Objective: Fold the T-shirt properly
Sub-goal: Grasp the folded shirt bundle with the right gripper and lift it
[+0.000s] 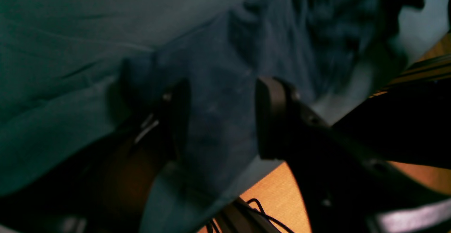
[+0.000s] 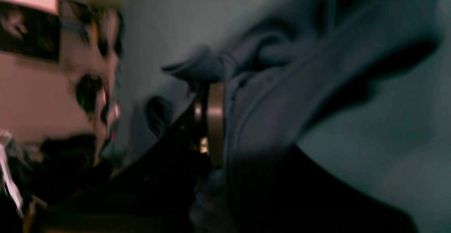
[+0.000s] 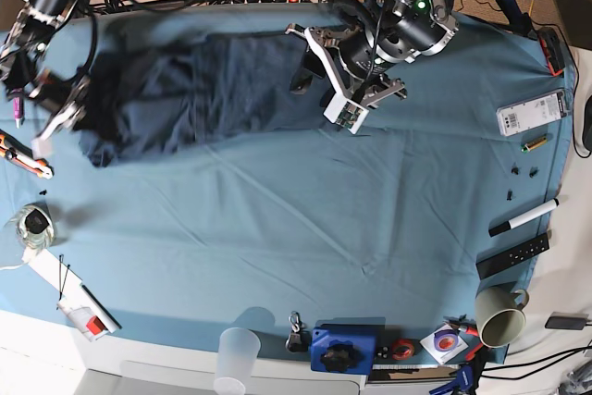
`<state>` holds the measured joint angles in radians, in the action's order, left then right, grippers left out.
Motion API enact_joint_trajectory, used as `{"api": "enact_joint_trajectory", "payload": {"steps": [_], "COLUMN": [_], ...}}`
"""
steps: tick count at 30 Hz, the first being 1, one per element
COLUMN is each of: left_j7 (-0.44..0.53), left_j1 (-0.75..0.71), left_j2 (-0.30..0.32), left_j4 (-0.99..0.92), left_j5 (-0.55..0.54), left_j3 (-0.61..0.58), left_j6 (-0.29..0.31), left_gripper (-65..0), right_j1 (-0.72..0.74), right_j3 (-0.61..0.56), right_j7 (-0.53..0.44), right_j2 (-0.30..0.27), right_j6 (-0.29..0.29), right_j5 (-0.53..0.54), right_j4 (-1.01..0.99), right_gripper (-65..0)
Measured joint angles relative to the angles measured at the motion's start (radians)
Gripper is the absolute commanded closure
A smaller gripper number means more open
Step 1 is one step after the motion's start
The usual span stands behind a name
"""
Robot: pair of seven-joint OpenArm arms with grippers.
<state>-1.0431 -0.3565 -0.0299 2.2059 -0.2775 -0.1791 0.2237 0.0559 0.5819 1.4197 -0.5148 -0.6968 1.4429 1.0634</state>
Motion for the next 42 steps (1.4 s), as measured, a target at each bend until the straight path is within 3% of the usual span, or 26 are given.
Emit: {"api": "enact_joint_trajectory", "payload": {"steps": [6,9,16,22,30,33,42], "left_j7": [-0.020,-0.030,-0.039,-0.003,-0.013,-0.023,-0.029], "left_j1": [0.000,0.000,-0.006,-0.060,-0.098,-0.106,-0.178], "left_j2": [0.000,0.000,0.000,0.037,0.082,0.082,0.083], "left_j4": [0.000,0.000,0.020,0.131,0.134,0.133,0.133], "left_j5": [0.000,0.000,0.035,0.219,0.336,0.410,0.564], "left_j3": [0.000,0.000,0.000,0.000,0.000,0.000,0.000], "left_j6": [0.000,0.000,0.000,-0.129,-0.135,-0.220,-0.340], "left_gripper": [-28.3,-28.3,-28.3,-28.3,-28.3,-28.3,-28.3], "right_j1": [0.054,0.049,0.038,-0.013,-0.056,-0.056,-0.060], "right_j3": [0.023,0.023,0.022,-0.023,-0.169,-0.228,-0.413], "right_j7": [-0.012,-0.009,-0.006,-0.006,-0.004,-0.003,-0.002], "right_j2": [0.000,-0.001,0.000,0.000,-0.001,-0.001,-0.004], "right_j6": [0.000,0.000,0.001,0.002,0.000,0.001,0.000], "right_j5": [-0.106,-0.216,-0.185,-0.180,-0.184,-0.186,-0.214], "right_j4": [0.008,0.008,0.055,0.262,0.475,0.553,0.665], "right_gripper": [0.0,0.0,0.0,0.0,0.0,0.0,0.0]}}
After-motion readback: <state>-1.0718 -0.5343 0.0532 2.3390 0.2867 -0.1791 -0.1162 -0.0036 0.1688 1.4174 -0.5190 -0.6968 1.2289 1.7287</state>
